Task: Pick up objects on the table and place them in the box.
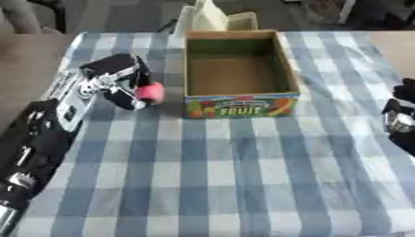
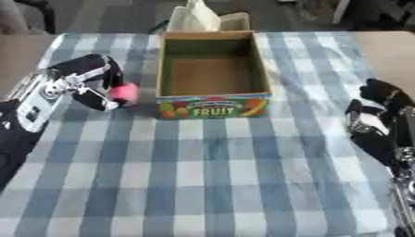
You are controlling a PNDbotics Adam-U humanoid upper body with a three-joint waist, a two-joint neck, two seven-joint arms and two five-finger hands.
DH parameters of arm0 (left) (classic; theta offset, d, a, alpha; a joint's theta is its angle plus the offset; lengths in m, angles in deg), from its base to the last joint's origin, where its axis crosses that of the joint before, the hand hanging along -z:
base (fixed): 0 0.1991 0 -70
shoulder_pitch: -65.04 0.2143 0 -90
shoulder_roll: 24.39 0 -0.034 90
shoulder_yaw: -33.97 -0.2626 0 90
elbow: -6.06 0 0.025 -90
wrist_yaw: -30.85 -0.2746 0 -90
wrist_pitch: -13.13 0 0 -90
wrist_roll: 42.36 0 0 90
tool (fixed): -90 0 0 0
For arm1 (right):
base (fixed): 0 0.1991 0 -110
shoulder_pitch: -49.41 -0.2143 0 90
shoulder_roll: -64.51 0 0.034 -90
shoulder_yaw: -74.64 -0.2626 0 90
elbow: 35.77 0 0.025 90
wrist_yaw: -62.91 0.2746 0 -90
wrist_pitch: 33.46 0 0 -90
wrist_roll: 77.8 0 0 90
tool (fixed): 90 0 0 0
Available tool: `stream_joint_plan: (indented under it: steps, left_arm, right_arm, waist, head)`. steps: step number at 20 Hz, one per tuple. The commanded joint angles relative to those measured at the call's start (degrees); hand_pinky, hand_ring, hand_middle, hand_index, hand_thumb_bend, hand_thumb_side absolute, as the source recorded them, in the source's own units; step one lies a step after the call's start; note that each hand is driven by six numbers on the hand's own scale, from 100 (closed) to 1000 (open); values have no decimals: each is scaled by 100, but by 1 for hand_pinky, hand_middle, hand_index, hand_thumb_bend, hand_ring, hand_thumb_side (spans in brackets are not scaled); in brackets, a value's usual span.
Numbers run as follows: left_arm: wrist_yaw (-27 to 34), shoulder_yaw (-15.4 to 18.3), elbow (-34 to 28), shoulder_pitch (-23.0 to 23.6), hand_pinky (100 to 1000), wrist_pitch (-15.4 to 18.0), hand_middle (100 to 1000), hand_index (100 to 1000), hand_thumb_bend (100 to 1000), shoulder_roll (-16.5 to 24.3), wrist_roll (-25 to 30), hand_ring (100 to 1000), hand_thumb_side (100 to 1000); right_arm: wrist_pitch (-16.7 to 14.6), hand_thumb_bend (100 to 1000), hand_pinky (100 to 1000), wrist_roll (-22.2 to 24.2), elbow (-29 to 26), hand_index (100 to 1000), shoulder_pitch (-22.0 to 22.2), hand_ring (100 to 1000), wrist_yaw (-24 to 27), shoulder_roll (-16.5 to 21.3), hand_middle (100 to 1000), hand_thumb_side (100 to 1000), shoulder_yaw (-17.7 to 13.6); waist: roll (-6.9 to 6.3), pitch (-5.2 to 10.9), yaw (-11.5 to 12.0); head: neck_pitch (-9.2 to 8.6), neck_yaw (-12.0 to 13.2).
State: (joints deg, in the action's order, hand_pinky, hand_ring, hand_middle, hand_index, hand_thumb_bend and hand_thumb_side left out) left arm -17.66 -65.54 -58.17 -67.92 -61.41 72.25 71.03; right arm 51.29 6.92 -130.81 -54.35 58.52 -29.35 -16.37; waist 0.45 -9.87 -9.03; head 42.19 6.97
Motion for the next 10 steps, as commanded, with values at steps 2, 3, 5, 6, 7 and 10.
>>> stream_joint_plan:
  steps: [2,3,5,6,7,10]
  left_arm:
    - [115,24,-206,-127,603,6,406,493,294,126,-76,424,125]
    - [133,22,-255,-145,604,11,406,493,293,149,-82,425,124]
    - [166,26,-357,-186,605,18,405,492,294,188,-94,425,121]
    - [190,30,-409,-211,605,18,405,492,294,206,-99,425,121]
    - [214,36,-470,-252,606,17,405,492,298,223,-108,425,119]
    - [263,50,-638,-401,607,7,405,492,303,262,-142,426,115]
  right_arm:
    - [-2,100,735,0,-83,828,-50,818,33,77,727,100,-18]
    - [-2,100,735,-1,-82,828,-48,818,33,78,727,100,-18]
    - [-2,100,735,1,-80,828,-46,818,32,80,727,100,-17]
    - [-2,100,735,0,-80,828,-46,818,32,81,727,100,-17]
    - [-2,100,735,0,-80,828,-46,818,32,82,727,100,-18]
    - [-2,100,735,1,-77,828,-40,819,32,88,727,100,-17]
  waist:
    - [-7,94,-5]
    - [-9,98,-5]
    - [-11,103,-5]
    - [-12,105,-5]
    - [-13,110,-6]
    - [-13,122,-8]
  head:
    - [-33,12]
    - [-32,11]
    - [-33,9]
    - [-34,8]
    - [-33,5]
    - [-36,3]
